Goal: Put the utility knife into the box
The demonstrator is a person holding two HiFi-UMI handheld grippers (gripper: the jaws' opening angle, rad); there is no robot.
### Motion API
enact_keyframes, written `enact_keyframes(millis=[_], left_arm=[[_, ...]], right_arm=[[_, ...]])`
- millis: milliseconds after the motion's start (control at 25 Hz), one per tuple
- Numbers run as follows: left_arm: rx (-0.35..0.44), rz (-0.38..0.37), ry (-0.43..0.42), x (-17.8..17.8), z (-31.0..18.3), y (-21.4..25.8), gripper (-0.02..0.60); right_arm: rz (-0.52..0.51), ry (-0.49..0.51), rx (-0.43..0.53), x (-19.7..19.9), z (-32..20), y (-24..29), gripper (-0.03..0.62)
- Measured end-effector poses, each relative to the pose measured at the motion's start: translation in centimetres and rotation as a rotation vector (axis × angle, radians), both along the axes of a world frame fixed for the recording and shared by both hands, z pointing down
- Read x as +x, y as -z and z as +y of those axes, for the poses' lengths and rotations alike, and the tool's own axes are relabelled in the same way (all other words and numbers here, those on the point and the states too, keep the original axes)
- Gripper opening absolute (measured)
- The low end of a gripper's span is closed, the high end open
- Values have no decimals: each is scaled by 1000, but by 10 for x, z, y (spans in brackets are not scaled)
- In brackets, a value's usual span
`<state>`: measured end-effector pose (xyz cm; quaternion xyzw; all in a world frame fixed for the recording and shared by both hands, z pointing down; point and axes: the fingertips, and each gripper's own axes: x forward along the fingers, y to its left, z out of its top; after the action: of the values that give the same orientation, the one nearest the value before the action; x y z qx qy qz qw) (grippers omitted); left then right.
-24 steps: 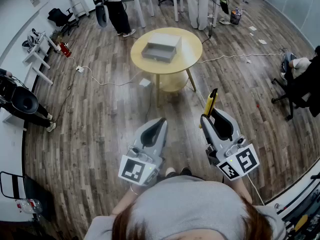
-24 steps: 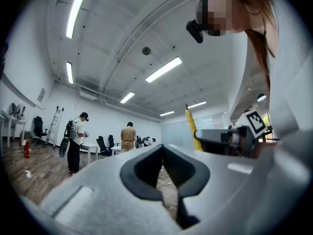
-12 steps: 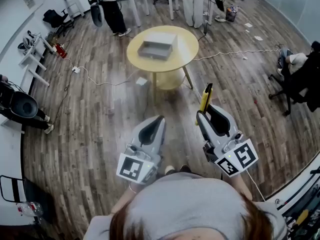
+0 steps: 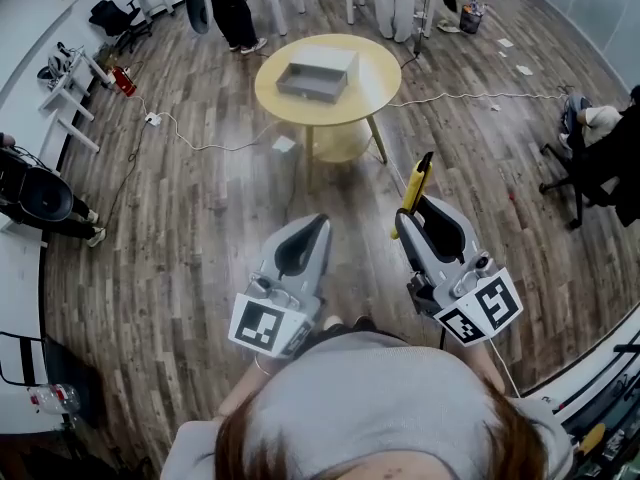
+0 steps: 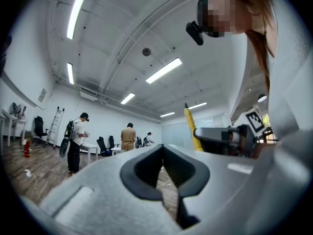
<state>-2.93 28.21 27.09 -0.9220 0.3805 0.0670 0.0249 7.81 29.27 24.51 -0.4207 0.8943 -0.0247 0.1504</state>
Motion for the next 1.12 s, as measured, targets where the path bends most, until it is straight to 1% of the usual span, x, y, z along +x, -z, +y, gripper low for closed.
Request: enact_keyframes(millis=[120,280,360,440,600,720,880,1120], left_arm=[[9,11,29,3,3,0,2],[-5,31,73,2,10,-6,2],[-8,29,86,0,11,-8,2],[-9,22,99,-1,7,-11,2],[-13,24,122,-4,-6,-14,2],[-11,25,130,-8,-21,-15,2],[-13,36,127,-8,-48,-17,2],[-29,40,102,-7,-105,-25,2]], right_arm=[[13,13,-1,5,3,-3,121],[29,44,-2,10,7,-9,121],[29,47,-1,12,7,-11,121],[26,53,-5,13,3,-14,121],[59,59,-5,12,-10,-23,121],[55,49,-4,12,-24,-24,121],[73,45,-17,13,-48,-27,121],[70,36,-24,8,-101,-32,121]])
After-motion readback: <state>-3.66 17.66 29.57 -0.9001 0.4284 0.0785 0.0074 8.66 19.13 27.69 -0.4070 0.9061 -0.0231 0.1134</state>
